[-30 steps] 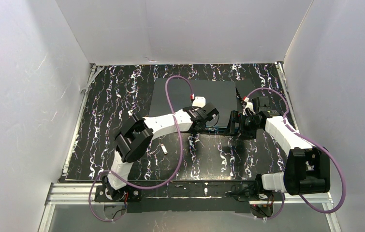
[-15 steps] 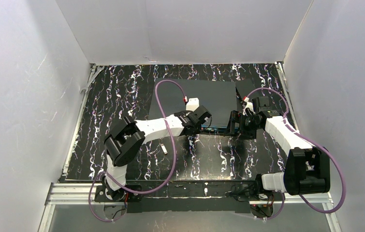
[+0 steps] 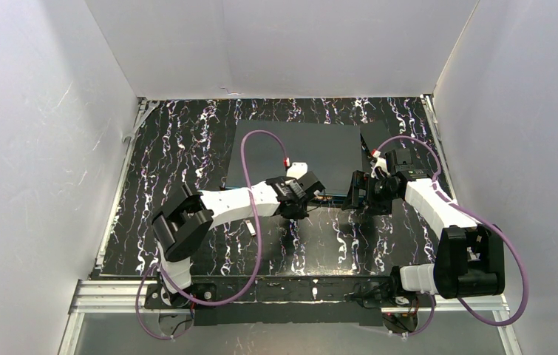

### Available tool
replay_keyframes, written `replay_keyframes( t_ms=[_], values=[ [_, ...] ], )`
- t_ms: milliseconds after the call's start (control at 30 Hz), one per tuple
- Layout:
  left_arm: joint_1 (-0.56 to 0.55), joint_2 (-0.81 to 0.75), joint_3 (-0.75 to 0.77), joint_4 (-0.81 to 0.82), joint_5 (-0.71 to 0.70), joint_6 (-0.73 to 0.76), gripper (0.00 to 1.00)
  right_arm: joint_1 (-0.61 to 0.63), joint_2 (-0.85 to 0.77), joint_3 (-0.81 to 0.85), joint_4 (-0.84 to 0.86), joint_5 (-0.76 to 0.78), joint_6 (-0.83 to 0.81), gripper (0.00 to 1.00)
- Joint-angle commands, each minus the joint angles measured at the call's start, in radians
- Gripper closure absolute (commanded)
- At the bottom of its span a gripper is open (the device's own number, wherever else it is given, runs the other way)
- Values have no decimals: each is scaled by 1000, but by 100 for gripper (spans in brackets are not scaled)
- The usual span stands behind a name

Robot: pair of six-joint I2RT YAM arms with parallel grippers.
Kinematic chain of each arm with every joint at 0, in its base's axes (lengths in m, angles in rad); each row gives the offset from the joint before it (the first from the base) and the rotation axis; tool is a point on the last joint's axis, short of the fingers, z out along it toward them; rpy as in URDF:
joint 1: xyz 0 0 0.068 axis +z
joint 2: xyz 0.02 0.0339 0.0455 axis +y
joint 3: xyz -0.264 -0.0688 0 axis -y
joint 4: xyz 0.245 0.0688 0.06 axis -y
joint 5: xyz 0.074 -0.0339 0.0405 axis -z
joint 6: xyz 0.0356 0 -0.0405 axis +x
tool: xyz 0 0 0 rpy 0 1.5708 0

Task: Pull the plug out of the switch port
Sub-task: Pull the plug from the switch port, then place the plug at the center of the board.

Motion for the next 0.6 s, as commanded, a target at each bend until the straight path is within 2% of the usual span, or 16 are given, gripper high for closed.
replay_keyframes(
  t_ms=[0,233,567],
  values=[
    [-8,-66,0,-77,5,1,100,-4,-2,-3,15,-10,-4,1],
    [-26,-129,-32,-97,1,-14,100,-4,-1,-10,20,-10,-4,1],
    [-26,-192,-85,-210,-94,-165,100,-4,14,-11,32,-14,-4,1]
  ],
)
